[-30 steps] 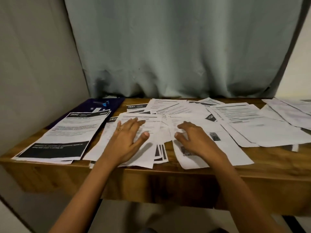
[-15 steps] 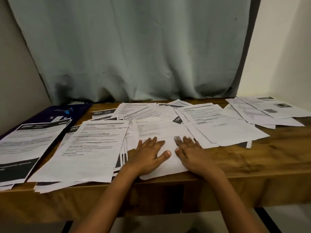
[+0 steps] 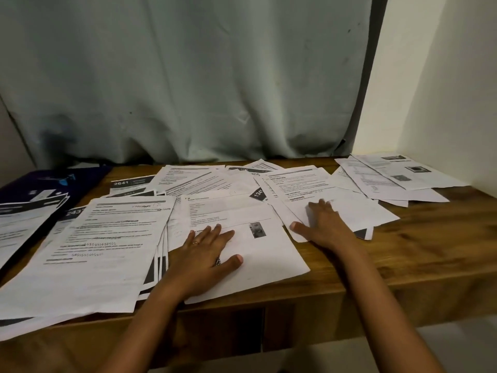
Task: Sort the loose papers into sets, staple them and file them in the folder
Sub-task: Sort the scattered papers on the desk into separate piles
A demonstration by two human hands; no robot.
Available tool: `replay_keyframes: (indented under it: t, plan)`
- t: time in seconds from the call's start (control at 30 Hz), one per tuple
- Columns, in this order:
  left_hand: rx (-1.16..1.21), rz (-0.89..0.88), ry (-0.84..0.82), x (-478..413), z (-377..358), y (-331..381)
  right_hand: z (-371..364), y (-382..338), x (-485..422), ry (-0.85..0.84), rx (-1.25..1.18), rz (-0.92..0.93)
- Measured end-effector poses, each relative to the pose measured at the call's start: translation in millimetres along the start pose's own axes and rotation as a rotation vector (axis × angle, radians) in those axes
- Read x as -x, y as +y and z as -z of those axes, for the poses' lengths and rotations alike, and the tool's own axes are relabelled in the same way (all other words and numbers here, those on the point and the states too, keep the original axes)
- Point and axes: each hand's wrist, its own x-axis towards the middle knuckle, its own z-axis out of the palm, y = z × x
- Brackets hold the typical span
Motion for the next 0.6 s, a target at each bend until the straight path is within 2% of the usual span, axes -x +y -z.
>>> replay_keyframes:
  t: [0.1, 0.4, 0.5, 0.6]
  plan:
    - [0.004, 0.0, 0.0, -1, 0, 1, -13, 5, -6, -0.023, 0.096, 0.0]
    - [-0.018, 0.015, 0.001, -1, 2, 4, -21, 2, 4, 0.2, 0.209, 0.08]
    - [-0.015, 0.014, 0.002, -2, 1, 4, -22, 1, 6, 0.257, 0.202, 0.098]
    - [0.0, 0.012, 0.004, -1, 1, 3, -22, 2, 8, 0.341, 0.087, 0.111]
